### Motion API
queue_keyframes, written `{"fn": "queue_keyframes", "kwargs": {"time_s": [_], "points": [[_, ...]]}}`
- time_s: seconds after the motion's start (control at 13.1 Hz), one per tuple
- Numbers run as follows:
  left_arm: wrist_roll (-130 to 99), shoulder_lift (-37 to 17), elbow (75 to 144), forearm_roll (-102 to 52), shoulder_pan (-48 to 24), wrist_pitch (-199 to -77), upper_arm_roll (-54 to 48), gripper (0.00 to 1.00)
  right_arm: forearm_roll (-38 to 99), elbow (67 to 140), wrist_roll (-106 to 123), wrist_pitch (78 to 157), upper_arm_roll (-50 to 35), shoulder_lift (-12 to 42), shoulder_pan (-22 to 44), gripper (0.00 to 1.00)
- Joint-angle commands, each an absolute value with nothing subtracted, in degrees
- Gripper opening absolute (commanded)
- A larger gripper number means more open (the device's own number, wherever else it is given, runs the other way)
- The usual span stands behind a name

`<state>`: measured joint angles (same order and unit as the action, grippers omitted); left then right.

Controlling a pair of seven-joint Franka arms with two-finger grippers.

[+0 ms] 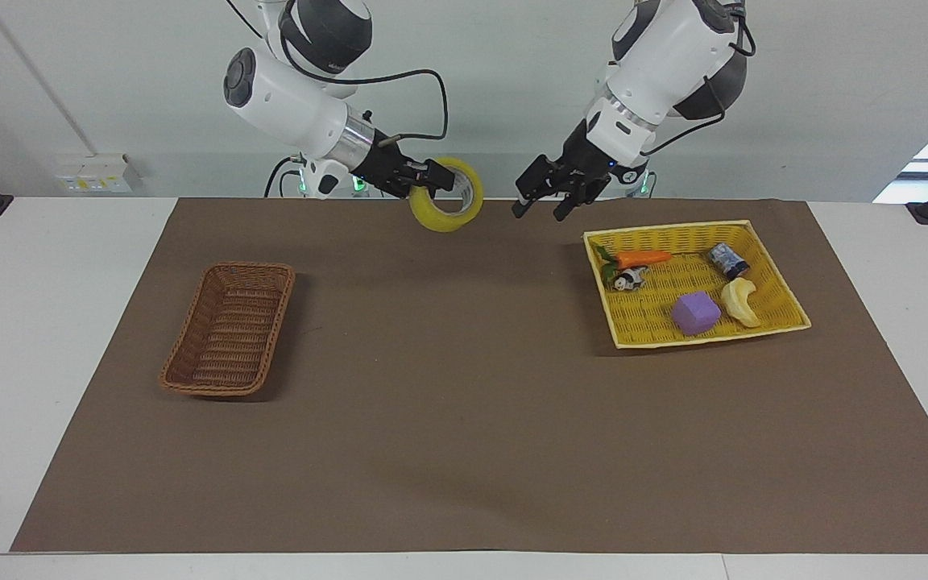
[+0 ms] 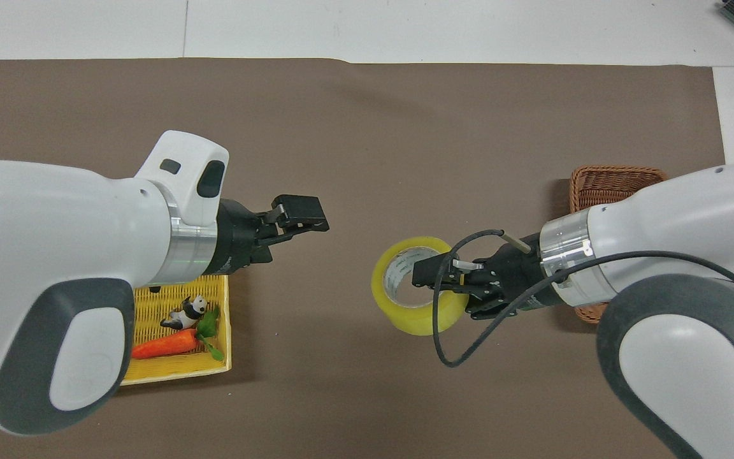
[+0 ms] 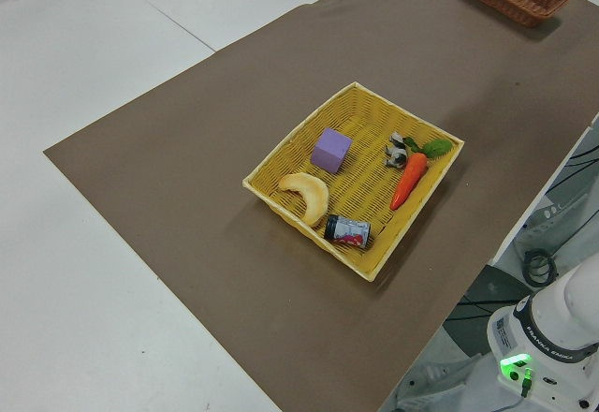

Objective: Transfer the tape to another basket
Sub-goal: 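Carry the tape over the wicker basket while the left gripper withdraws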

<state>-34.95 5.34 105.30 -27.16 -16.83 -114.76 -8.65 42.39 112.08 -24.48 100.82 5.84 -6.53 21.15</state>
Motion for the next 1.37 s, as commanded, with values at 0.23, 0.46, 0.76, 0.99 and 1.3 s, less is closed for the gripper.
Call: {"fn": "queue_keyframes", "kwargs": {"time_s": [0.23,0.46,0.76,0.99,1.3], "points": [[-21.8,5.4,99.8,-15.7,-9.0,-103.8,-9.1,1.0,39.5,108.7,-7.8,89.1,5.8,-7.6,6.3,0.0],[-13.4,5.7,99.8,-13.7,-4.3,-101.0,-9.1,1.0,35.3,109.0,3.8,86.6,5.9,-7.9,-3.0,0.0],[-7.0,6.5,99.7,-4.8,-1.8,-98.2,-7.6,1.0,30.2,109.5,12.2,96.0,5.9,-5.6,-8.2,0.0],[1.5,7.0,99.4,-4.9,-1.7,-93.5,-3.2,1.0,31.9,109.2,20.8,100.9,5.8,-0.8,-13.3,0.0],[2.4,7.5,99.3,-4.7,-1.5,-90.4,-1.6,1.0,37.0,109.5,25.9,107.3,5.7,6.1,-14.6,0.0]]}}
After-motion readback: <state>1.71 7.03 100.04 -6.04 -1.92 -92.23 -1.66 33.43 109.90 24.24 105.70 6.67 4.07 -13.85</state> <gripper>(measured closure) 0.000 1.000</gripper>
